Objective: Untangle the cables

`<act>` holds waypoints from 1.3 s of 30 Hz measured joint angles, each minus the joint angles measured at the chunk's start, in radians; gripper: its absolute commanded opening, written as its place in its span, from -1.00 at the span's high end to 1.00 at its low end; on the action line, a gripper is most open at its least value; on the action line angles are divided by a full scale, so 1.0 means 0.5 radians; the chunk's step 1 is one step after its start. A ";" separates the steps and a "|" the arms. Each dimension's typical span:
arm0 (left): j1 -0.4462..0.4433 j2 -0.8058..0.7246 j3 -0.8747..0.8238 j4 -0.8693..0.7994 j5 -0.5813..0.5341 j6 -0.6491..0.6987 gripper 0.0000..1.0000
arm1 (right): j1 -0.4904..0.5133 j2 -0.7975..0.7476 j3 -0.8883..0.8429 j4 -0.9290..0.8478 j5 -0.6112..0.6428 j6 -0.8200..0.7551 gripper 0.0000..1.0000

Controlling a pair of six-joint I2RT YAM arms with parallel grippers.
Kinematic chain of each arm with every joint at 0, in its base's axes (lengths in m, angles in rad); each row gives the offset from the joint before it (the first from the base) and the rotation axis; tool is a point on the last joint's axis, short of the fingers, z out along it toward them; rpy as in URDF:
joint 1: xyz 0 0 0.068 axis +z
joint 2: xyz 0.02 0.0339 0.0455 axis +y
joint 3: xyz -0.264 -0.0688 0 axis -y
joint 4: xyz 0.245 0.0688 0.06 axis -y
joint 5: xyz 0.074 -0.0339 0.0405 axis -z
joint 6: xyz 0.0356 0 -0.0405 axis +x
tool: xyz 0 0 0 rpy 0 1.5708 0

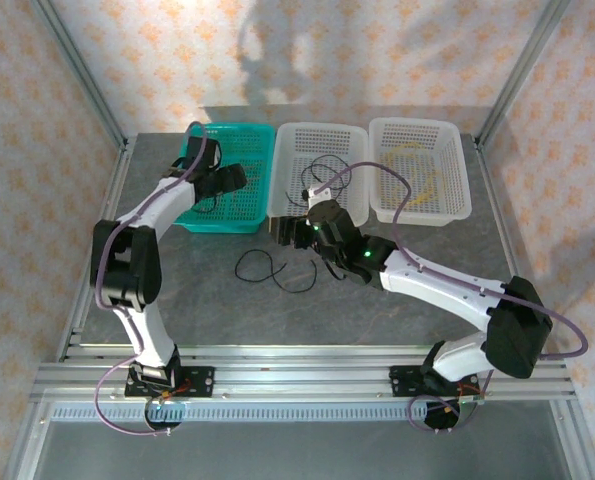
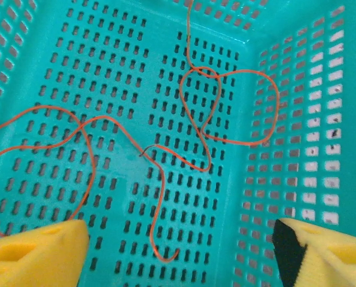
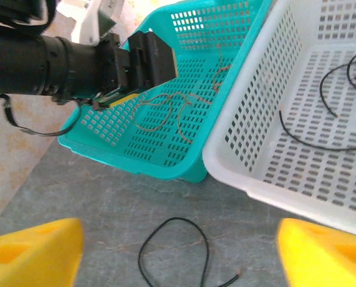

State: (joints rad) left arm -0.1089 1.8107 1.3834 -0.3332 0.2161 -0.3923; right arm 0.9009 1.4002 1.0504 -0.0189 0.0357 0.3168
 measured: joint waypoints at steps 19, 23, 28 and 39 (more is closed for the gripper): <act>-0.486 -1.389 -1.396 0.420 -0.016 -0.279 -0.61 | 0.067 0.043 -0.340 0.099 0.019 -0.067 -0.40; -0.543 -1.586 -1.652 0.477 -0.058 -0.432 -0.59 | 0.203 0.216 -0.336 0.095 0.096 -0.050 -0.20; -0.529 -1.759 -1.901 0.584 -0.069 -0.610 -0.58 | 0.307 0.484 -0.222 0.058 0.174 -0.042 -0.14; -0.156 -1.852 -2.100 0.833 0.233 -0.802 -0.55 | 0.330 0.970 0.198 -0.035 0.504 0.173 0.14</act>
State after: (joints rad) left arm -0.1871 0.8845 0.3336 0.0834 0.3325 -0.7933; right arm 1.0660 1.8851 1.1496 -0.0364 0.2874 0.4034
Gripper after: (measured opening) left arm 0.777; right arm 0.436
